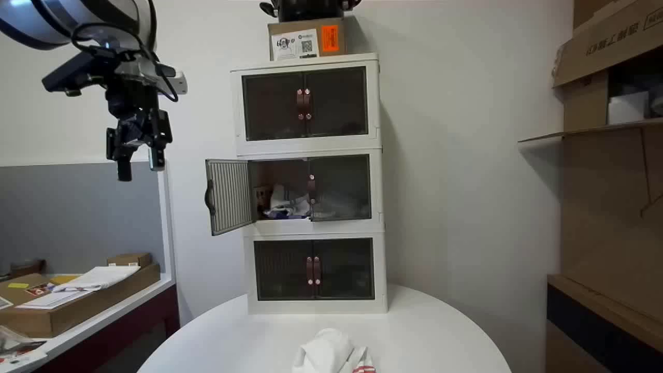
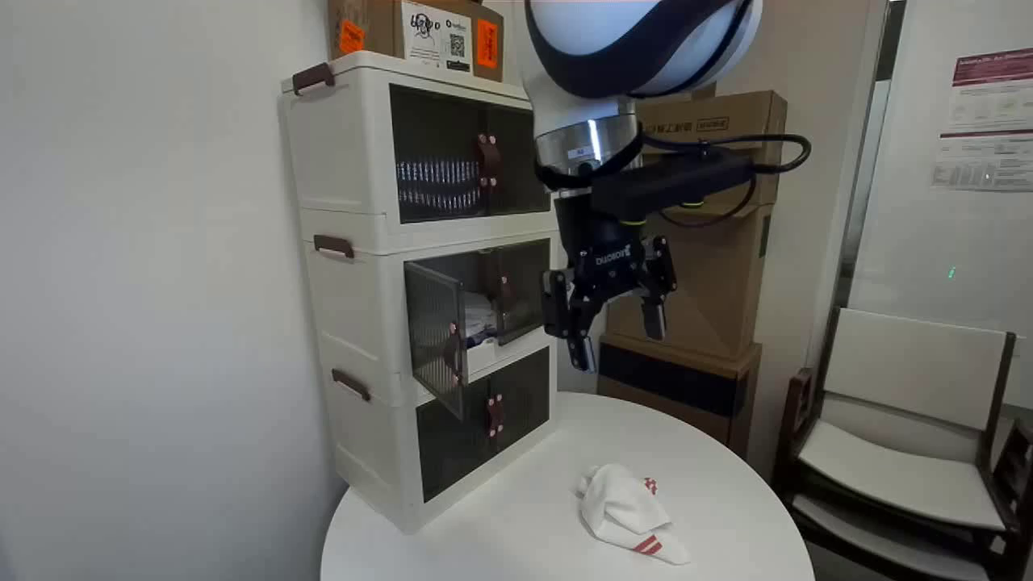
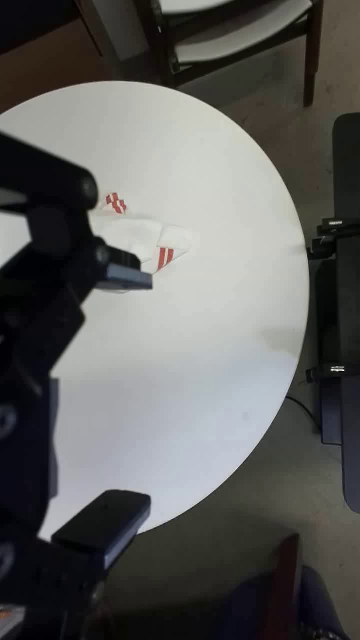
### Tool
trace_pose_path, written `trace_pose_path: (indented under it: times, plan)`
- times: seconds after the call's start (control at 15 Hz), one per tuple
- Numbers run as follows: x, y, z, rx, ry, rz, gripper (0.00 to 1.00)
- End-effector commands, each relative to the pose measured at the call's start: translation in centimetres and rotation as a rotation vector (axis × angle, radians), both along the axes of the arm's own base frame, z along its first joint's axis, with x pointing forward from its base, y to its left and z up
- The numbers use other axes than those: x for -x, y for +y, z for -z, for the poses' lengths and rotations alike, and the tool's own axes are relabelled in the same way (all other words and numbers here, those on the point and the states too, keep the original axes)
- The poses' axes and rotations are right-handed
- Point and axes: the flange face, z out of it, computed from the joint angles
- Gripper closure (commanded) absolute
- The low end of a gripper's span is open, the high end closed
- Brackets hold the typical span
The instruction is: Open the middle cabinet
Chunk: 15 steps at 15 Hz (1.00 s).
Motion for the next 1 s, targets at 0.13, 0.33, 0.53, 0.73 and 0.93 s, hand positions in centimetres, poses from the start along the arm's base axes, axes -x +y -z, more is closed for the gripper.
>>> trace_pose_path:
  times: [0.13, 0.33, 0.53, 0.73, 0.93]
  plan:
    - [-0.4, -0.6, 0.2, -0.041, 0.014, -0.026, 0.0]
    - [-1.8, -3.0, 0.4, -0.109, 0.004, -0.133, 0.0]
    - [-4.2, -7.4, 0.7, -0.201, -0.019, -0.23, 0.0]
    - [-6.6, -12.6, 1.3, -0.314, -0.045, -0.296, 0.0]
    - [-9.2, -16.8, 2.3, -0.426, -0.07, -0.319, 0.0]
